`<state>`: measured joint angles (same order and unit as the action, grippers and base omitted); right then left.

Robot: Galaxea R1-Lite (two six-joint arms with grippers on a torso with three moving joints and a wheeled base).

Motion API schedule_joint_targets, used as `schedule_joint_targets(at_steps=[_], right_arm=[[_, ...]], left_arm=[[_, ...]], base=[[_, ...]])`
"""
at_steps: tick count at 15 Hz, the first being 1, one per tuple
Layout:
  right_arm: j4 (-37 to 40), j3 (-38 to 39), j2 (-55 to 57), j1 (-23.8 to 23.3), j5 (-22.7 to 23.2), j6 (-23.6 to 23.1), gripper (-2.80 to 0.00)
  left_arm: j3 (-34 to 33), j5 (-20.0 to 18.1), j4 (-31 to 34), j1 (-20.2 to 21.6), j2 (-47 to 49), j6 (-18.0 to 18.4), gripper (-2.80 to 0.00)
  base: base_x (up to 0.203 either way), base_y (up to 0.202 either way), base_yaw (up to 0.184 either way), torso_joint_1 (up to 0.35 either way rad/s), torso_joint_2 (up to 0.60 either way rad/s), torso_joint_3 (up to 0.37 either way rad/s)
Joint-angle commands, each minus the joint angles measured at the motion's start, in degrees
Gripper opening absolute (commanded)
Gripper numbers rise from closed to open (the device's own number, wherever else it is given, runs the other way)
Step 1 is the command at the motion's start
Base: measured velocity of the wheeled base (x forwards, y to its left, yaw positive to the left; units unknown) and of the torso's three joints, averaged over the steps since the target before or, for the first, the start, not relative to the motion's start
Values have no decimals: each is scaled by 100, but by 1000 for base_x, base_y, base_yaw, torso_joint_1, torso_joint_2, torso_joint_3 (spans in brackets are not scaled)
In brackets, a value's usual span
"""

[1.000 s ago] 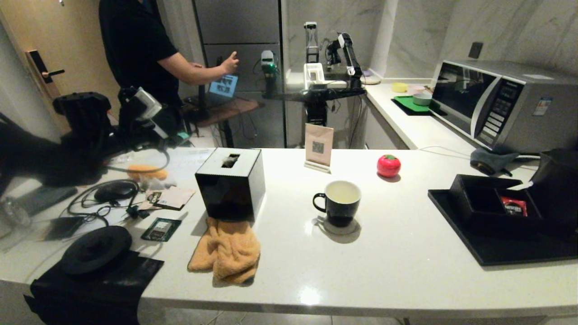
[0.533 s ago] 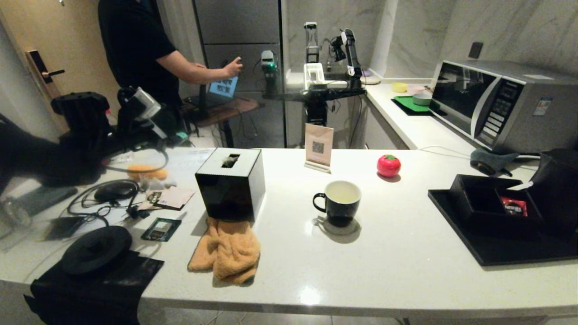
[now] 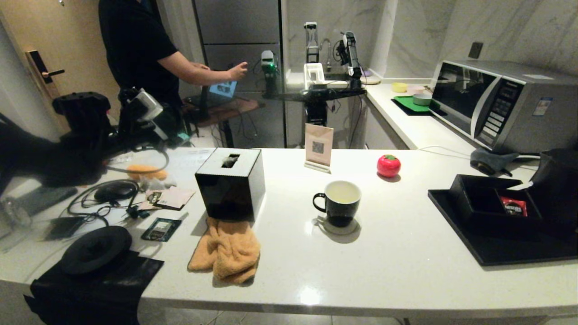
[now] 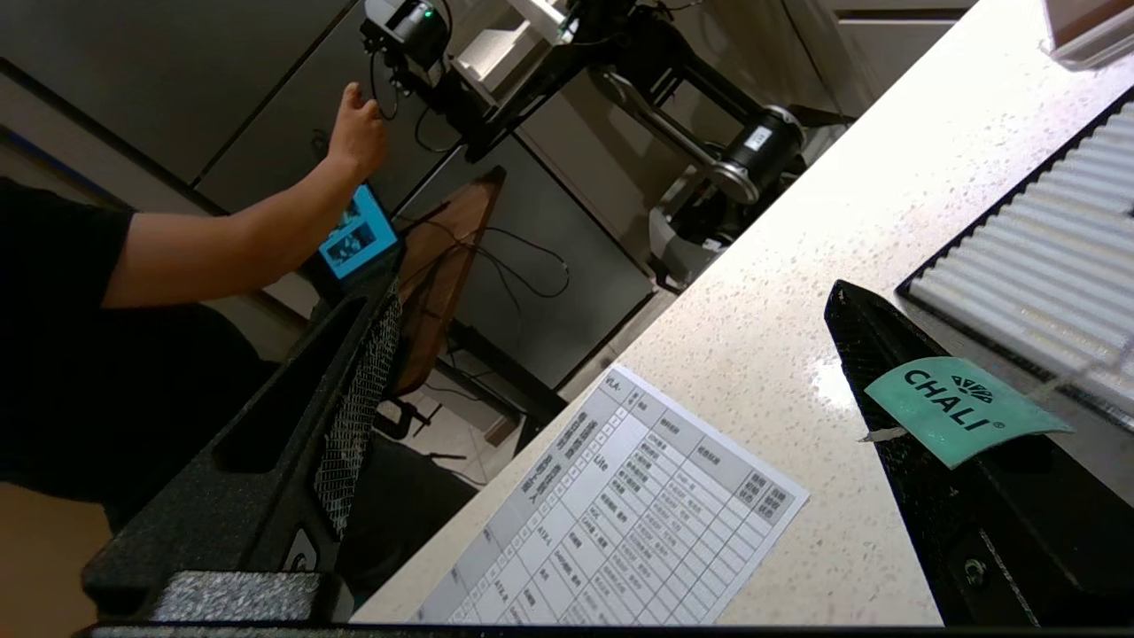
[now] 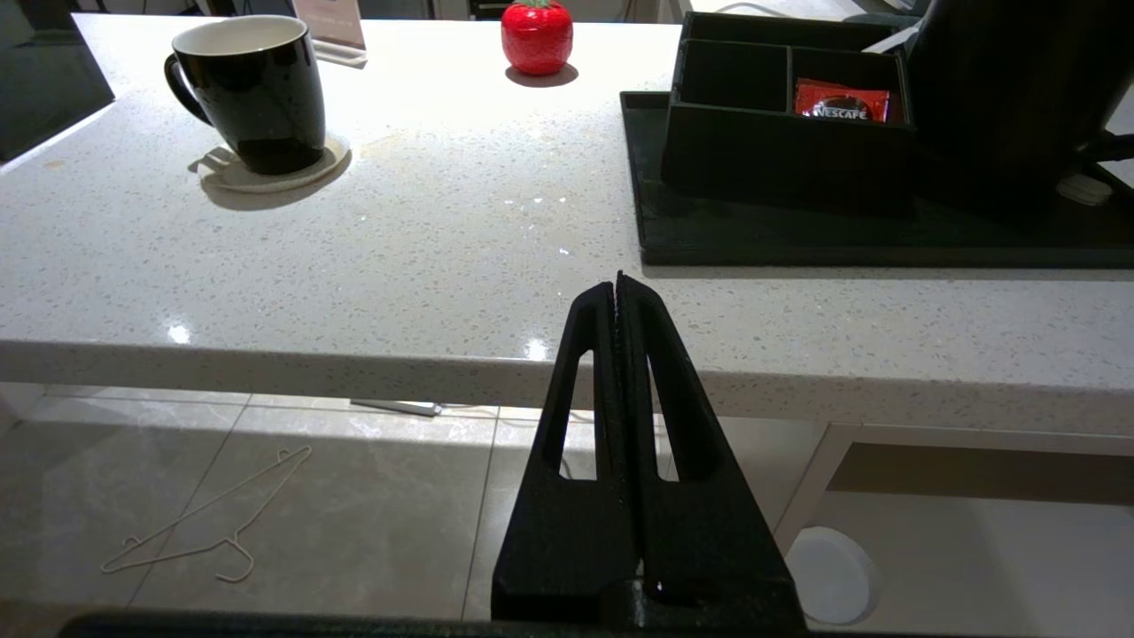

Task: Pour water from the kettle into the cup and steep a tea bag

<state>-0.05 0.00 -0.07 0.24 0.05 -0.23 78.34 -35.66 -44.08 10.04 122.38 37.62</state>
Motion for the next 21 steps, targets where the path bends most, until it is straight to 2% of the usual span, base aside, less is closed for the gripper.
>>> schedule_joint_targets(at_steps=[1,14,17,21], right_arm=[[1,0,7,2,4,-4,-280],[-4,0,7,2,4,-4,-280],[1,0,7,2,1,-4,-280],[-4,0,7,2,4,-4,-280]], left_arm=[[-3,-20,-24,59,-2,17,0],[6,-38,-31,341,-43,-12,0],[-1,-90,-31,214,-139,-216,0],[-3,-113,46,-214,-394,-511,0]], base=[[0,0,0,0,0,0],[0,0,0,0,0,0],[0,0,0,0,0,0],[0,0,0,0,0,0]])
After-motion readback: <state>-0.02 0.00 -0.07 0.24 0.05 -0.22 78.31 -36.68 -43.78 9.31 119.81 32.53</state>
